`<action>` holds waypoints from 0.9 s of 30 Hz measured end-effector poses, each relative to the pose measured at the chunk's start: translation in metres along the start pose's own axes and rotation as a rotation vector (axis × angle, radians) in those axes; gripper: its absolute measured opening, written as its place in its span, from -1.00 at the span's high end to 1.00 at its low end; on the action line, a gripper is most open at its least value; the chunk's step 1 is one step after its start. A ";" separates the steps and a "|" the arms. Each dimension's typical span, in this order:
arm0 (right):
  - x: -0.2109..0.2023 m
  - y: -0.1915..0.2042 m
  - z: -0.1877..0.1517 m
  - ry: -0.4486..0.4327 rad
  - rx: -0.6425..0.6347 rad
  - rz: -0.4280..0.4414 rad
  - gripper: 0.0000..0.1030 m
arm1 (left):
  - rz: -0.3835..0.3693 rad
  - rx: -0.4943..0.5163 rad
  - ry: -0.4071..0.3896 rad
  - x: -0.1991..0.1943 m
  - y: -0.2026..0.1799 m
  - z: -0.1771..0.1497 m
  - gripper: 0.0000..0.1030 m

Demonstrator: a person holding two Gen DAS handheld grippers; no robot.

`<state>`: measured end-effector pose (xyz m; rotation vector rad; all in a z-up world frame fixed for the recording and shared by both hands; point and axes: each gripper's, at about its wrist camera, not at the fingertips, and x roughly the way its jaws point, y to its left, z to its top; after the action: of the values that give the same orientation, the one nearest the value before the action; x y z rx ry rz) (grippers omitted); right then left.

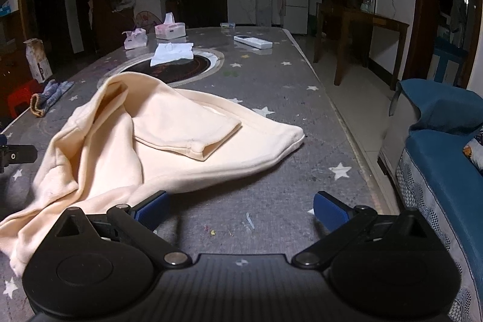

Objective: Fold clothes
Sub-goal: 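Move both grippers toward the crumpled cream sweatshirt on the table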

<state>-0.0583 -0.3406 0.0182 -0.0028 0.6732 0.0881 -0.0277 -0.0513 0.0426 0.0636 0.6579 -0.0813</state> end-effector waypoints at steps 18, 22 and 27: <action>-0.026 0.005 0.004 -0.032 -0.014 0.025 -0.90 | -0.075 0.086 0.002 -0.018 -0.041 0.014 -1.00; -0.030 0.005 0.004 -0.031 -0.013 0.037 -0.83 | -0.101 0.101 -0.004 -0.021 -0.049 0.018 -1.00; -0.034 0.008 0.003 -0.030 -0.020 0.049 -0.72 | -0.124 0.113 -0.006 -0.022 -0.056 0.023 -0.99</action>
<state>-0.0835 -0.3357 0.0420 -0.0046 0.6425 0.1418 -0.0365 -0.1076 0.0724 0.1317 0.6502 -0.2378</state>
